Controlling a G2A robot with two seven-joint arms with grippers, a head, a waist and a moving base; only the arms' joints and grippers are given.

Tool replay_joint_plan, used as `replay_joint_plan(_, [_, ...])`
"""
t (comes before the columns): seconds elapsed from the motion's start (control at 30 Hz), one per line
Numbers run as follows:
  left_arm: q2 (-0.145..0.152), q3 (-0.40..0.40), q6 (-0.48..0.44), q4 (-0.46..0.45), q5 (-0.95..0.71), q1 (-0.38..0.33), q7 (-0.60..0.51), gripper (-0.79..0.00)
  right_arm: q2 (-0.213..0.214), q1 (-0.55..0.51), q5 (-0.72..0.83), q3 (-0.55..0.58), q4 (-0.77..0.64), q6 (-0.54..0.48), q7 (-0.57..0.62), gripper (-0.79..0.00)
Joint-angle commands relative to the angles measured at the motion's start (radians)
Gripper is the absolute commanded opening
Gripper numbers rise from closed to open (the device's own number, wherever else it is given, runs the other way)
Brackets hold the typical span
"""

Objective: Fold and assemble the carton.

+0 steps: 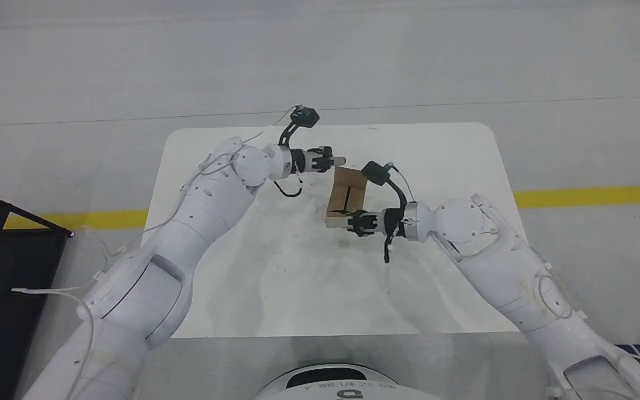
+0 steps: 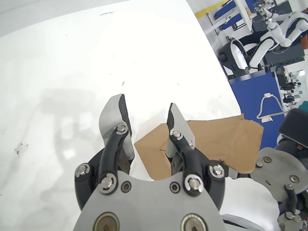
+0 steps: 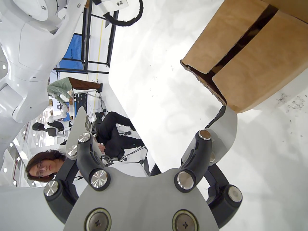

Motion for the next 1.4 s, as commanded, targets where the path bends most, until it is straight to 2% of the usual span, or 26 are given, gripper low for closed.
replay_joint_plan(0.0, [0.000, -0.005, -0.018, 0.003, -0.008, 0.000, -0.013, -0.416, -0.001, -0.001, 0.003, -0.002, 0.006, 0.004, -0.007, 0.000])
replay_joint_plan(0.3, [0.013, -0.033, -0.084, 0.004, -0.016, 0.017, -0.080, -0.416, -0.004, -0.014, 0.013, 0.020, 0.034, 0.060, -0.068, 0.000])
replay_joint_plan(0.5, [0.026, -0.048, -0.124, -0.015, -0.009, 0.034, -0.124, -0.406, 0.005, -0.057, 0.045, 0.073, 0.037, 0.027, -0.078, 0.000])
replay_joint_plan(0.63, [0.032, -0.054, -0.107, -0.033, -0.019, 0.050, -0.174, -0.406, 0.011, -0.081, 0.057, 0.102, 0.034, 0.009, -0.072, 0.000])
replay_joint_plan(1.07, [0.058, -0.095, -0.110, -0.085, -0.001, 0.077, -0.215, -0.397, 0.024, -0.136, 0.082, 0.164, 0.005, -0.021, -0.050, 0.000])
replay_joint_plan(1.37, [0.107, -0.185, -0.137, -0.137, -0.023, 0.124, -0.239, -0.394, -0.012, -0.032, 0.192, 0.071, 0.092, 0.073, -0.056, 0.000])
